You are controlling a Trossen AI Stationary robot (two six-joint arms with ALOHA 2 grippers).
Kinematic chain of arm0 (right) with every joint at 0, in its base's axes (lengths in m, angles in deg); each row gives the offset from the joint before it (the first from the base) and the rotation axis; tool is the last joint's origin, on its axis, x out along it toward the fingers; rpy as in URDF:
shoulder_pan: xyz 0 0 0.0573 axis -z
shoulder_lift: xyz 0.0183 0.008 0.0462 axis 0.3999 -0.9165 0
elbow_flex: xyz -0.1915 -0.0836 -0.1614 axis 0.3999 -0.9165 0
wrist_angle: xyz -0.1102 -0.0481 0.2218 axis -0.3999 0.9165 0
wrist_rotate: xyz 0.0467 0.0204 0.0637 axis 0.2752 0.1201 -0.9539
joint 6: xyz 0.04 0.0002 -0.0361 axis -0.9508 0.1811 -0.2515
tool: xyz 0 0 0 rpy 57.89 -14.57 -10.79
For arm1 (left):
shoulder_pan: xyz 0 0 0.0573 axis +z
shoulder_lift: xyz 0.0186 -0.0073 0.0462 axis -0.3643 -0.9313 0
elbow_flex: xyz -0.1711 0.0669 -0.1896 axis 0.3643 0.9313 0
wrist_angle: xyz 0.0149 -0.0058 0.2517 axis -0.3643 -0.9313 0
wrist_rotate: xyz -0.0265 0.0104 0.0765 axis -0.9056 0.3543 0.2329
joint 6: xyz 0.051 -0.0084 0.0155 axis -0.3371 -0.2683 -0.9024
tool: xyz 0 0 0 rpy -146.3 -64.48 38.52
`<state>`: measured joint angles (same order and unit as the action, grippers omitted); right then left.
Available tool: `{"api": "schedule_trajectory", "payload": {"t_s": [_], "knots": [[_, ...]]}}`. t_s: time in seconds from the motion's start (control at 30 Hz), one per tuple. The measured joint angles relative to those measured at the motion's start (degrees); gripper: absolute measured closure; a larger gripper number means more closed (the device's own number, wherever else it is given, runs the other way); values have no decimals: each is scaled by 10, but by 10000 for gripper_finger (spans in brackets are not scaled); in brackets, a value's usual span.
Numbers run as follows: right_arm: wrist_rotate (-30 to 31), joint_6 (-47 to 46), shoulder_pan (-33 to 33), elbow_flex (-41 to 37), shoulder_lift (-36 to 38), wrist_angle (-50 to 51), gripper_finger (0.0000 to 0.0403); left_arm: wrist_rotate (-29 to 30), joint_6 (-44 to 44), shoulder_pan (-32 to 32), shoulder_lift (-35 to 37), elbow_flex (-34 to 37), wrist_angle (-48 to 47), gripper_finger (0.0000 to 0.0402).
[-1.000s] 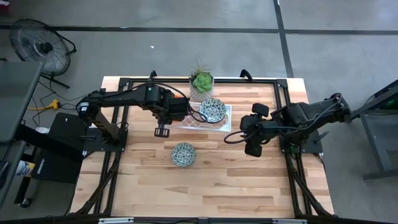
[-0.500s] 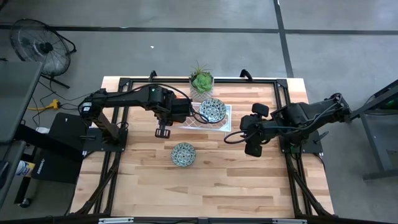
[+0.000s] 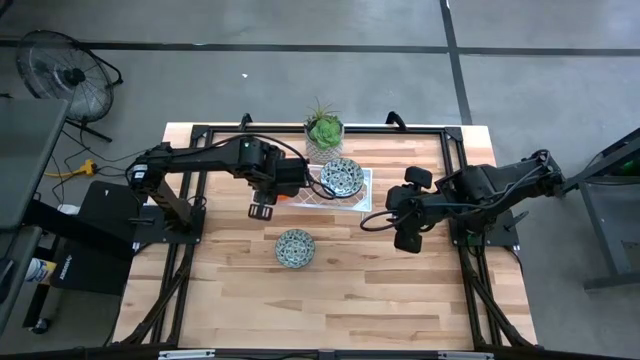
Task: Pick & Place Mini bowls
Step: Stack the orange bowl on the orange bowl on the shelf
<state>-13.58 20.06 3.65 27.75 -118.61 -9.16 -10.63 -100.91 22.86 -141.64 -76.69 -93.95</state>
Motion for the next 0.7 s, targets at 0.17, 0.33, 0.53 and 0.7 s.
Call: {"api": "schedule_trajectory", "payload": {"t_s": [0.17, 0.33, 0.53, 0.7], "knots": [[-2, 0, 0, 0, 0, 0, 219, 0, -16, 0, 0, -25, 0, 241], [-2, 0, 0, 0, 0, 0, 219, -5, -18, 0, 0, -49, 0, 239], [-2, 0, 0, 0, 0, 0, 219, -7, -16, 0, 0, -50, 0, 238], [-2, 0, 0, 0, 0, 0, 219, -6, -17, 0, 0, -50, 0, 238]]}}
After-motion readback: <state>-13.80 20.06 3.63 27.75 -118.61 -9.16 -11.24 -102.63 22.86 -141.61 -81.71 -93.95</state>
